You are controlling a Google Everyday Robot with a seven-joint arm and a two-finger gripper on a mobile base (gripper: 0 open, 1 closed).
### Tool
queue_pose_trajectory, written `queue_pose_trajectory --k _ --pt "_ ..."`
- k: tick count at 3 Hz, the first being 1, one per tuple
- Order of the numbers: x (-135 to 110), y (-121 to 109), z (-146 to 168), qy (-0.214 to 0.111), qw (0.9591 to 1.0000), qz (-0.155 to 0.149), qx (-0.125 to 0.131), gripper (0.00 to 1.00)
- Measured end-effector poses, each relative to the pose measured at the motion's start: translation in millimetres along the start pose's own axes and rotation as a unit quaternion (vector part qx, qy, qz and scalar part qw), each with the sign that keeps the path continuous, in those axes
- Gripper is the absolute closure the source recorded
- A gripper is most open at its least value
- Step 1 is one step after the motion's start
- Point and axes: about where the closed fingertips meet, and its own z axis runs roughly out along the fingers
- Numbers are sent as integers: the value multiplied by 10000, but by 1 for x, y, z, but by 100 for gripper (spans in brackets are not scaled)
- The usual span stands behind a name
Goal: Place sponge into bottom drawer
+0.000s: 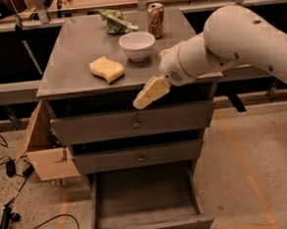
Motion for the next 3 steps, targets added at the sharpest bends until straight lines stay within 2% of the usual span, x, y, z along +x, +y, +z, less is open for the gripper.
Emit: queue_pose_trajectory --k 1,3 --pt "-12 -23 31 -309 9990 281 152 0" --pt "-49 -40 100 -850 9942 659 35 0"
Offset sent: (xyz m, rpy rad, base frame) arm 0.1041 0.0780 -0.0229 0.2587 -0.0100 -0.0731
